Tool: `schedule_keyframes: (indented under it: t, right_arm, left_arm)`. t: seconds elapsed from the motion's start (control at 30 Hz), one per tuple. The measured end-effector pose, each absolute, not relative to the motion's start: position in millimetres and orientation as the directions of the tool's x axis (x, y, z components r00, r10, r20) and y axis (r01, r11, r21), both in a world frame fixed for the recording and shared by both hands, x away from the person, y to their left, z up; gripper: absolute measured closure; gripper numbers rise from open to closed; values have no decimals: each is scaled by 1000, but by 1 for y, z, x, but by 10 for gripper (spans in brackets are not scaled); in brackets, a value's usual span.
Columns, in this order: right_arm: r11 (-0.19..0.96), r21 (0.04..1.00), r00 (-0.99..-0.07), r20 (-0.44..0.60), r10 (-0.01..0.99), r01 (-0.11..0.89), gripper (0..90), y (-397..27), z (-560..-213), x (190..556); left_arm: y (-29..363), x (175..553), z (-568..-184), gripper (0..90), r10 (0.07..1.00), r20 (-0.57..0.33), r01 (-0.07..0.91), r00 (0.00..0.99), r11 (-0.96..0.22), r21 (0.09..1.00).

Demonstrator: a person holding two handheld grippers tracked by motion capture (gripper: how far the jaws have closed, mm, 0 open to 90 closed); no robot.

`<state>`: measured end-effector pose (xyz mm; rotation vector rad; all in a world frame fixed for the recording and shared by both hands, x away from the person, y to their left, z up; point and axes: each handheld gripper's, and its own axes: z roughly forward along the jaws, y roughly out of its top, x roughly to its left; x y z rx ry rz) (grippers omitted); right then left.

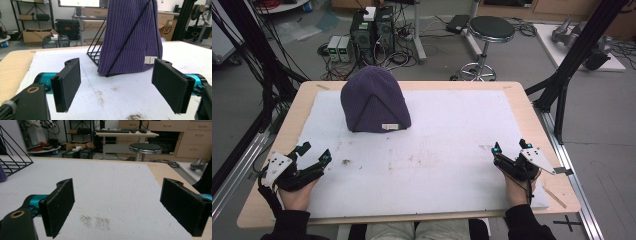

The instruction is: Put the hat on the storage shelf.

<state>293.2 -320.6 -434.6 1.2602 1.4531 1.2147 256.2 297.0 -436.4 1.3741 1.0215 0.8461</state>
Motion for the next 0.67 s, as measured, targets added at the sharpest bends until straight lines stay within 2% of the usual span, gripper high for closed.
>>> schedule_keyframes:
  t: [0.67]
  right_arm:
    - [24, 979, -136, 4, 991, 203, 116, -323, -438, 290]
  left_arm:
    - [297, 259, -441, 240, 920, -83, 122, 383, 39, 992]
